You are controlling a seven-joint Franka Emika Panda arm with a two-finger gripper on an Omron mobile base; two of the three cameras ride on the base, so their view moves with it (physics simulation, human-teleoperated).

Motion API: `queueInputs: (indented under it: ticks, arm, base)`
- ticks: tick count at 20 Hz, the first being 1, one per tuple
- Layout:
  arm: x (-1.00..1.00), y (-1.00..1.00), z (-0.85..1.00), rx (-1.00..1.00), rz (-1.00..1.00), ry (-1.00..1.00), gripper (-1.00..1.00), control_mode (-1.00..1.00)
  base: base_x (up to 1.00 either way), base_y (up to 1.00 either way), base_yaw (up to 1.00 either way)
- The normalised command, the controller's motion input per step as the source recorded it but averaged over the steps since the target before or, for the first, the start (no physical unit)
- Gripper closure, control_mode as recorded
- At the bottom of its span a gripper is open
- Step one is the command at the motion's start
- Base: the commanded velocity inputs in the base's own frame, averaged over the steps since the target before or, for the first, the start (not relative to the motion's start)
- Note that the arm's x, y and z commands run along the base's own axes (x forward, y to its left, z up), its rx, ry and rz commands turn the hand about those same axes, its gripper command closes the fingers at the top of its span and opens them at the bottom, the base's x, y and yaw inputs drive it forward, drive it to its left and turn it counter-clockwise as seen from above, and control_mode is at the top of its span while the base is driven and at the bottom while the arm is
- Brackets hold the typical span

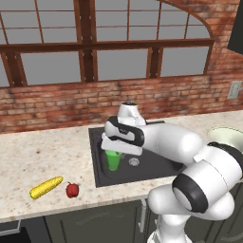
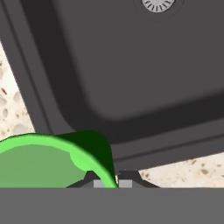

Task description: Remove the bell pepper and corn from the sink. Then move the bowl and cup from the counter to the sink for washing.

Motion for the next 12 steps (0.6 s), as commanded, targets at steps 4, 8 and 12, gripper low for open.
queueInputs:
  ticks: [4,8,12]
  arm:
    - [0.13,-0.15,0.0,0.0,-0.04,-0.02,1.0,-1.0]
    - [0.08,-0.21,0.0,0.0,-0.04,-0.02,1.0,-1.0]
    - [0.08,-0.21,-0.02,0.0,-0.06,-0.02,1.0,-1.0]
  base:
    - [0.0,0.0,0.0]
    - [0.0,0.0,0.0]
    - [0.0,0.0,0.0]
